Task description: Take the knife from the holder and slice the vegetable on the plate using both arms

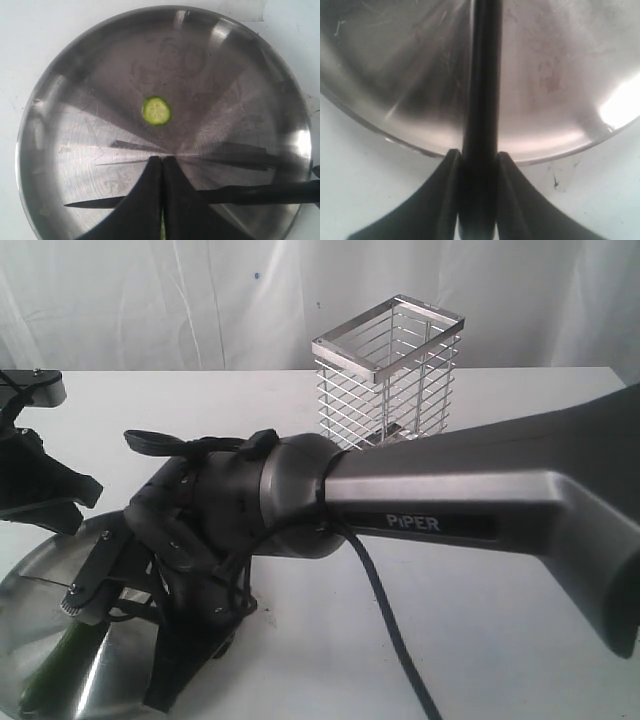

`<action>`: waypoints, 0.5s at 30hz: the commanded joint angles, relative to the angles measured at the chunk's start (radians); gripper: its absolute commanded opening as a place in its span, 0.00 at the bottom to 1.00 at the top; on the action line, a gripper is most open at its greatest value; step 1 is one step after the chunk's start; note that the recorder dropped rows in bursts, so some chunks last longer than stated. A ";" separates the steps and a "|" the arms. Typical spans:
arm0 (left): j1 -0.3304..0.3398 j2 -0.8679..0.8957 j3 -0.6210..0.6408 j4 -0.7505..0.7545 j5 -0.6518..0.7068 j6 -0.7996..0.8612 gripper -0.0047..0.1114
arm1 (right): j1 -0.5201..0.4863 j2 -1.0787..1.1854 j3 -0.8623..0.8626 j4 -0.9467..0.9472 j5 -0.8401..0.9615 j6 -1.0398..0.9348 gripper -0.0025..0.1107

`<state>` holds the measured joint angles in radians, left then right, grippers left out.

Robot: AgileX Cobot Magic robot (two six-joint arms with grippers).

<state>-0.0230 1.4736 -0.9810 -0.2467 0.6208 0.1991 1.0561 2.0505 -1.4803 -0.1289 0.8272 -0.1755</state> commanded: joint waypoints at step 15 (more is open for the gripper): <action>0.000 -0.009 -0.001 -0.015 0.008 0.007 0.04 | 0.001 -0.022 0.003 0.058 0.047 -0.049 0.02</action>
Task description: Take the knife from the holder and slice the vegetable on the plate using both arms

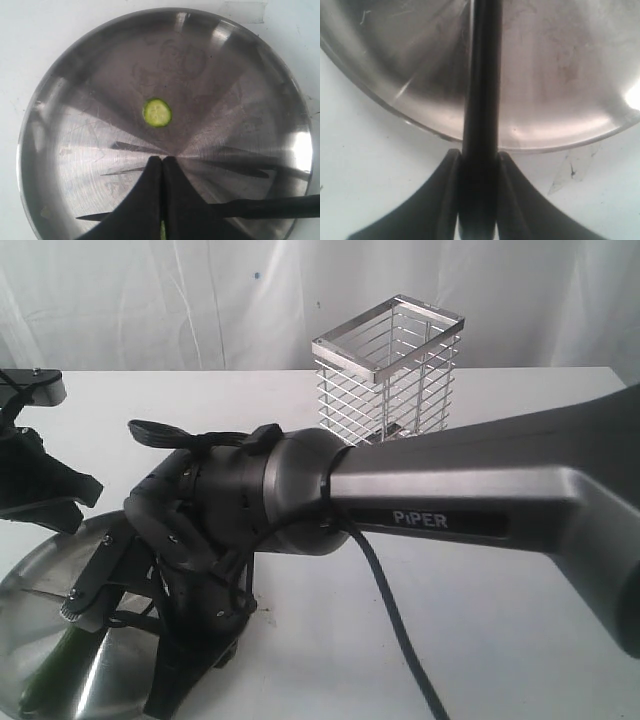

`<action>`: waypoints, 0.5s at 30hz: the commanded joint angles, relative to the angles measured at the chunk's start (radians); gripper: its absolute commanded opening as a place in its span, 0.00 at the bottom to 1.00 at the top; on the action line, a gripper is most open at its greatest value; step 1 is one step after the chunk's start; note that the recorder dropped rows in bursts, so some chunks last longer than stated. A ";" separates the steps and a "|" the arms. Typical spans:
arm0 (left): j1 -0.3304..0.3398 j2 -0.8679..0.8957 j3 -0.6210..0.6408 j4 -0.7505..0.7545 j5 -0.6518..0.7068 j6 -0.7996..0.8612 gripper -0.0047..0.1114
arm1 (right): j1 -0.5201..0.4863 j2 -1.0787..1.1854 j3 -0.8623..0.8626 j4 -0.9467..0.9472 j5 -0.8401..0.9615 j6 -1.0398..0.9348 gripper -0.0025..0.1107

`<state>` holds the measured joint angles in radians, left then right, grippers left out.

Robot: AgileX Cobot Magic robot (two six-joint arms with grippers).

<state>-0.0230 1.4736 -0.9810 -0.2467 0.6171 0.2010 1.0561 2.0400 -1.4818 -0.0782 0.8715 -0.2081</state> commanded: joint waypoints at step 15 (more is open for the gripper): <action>0.000 -0.009 -0.001 -0.015 0.012 0.005 0.04 | 0.001 0.022 0.005 -0.003 -0.013 -0.016 0.02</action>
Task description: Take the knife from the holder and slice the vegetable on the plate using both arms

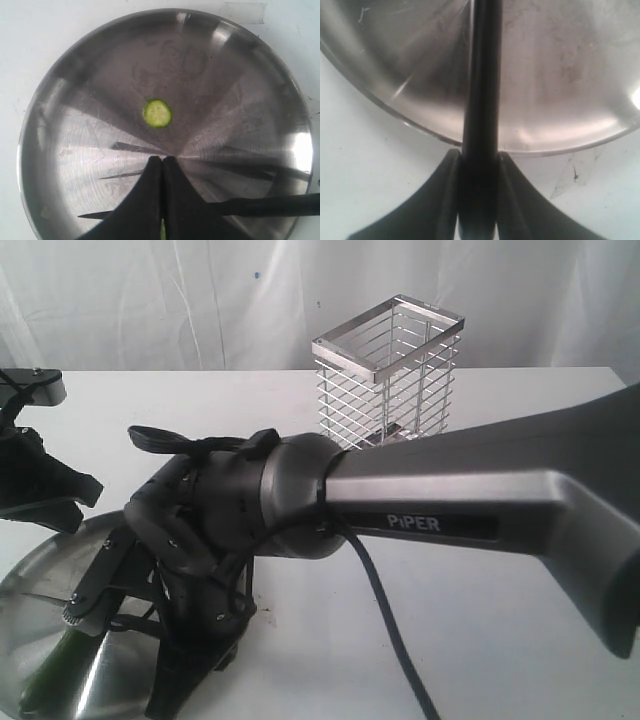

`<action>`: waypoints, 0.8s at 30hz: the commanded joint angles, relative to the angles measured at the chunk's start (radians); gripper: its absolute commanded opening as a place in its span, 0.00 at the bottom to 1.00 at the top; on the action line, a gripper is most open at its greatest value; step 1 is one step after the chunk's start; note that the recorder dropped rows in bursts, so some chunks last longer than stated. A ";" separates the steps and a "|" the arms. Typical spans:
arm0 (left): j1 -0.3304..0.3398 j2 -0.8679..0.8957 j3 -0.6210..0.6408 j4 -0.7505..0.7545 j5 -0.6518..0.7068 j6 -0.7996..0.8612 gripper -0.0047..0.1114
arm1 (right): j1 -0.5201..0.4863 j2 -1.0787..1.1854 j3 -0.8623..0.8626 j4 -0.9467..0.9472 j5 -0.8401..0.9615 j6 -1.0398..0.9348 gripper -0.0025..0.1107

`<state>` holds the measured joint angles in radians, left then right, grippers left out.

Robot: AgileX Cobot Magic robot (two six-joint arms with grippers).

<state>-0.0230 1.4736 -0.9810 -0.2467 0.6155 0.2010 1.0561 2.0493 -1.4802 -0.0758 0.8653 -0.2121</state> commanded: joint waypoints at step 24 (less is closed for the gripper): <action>0.000 -0.009 -0.001 -0.015 0.016 0.005 0.04 | -0.001 0.023 0.003 -0.124 -0.036 0.010 0.02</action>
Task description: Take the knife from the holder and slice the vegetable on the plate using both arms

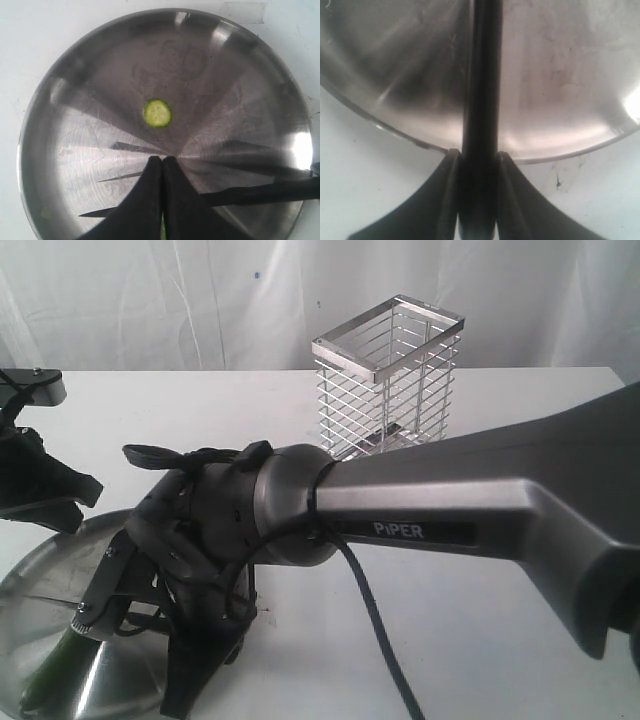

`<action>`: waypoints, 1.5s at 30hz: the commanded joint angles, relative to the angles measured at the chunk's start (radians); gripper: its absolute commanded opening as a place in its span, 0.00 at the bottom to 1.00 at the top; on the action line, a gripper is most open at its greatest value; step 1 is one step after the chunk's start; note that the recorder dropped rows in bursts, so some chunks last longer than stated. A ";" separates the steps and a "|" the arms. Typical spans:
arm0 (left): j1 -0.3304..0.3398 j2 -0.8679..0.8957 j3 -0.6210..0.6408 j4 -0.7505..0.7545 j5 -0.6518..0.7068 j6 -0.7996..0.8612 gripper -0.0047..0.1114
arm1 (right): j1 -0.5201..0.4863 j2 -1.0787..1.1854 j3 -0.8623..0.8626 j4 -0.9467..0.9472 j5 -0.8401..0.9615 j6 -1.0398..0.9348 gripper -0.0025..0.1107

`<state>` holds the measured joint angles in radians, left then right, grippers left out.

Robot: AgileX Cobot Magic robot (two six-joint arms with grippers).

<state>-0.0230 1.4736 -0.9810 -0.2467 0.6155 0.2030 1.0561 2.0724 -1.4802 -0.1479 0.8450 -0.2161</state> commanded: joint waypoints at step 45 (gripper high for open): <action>0.000 -0.009 0.096 -0.034 -0.020 0.021 0.04 | -0.001 0.031 -0.115 0.041 0.216 -0.050 0.02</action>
<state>-0.0230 1.4736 -0.8932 -0.2647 0.5839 0.2212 1.0561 2.1025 -1.5767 -0.1092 1.0583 -0.2536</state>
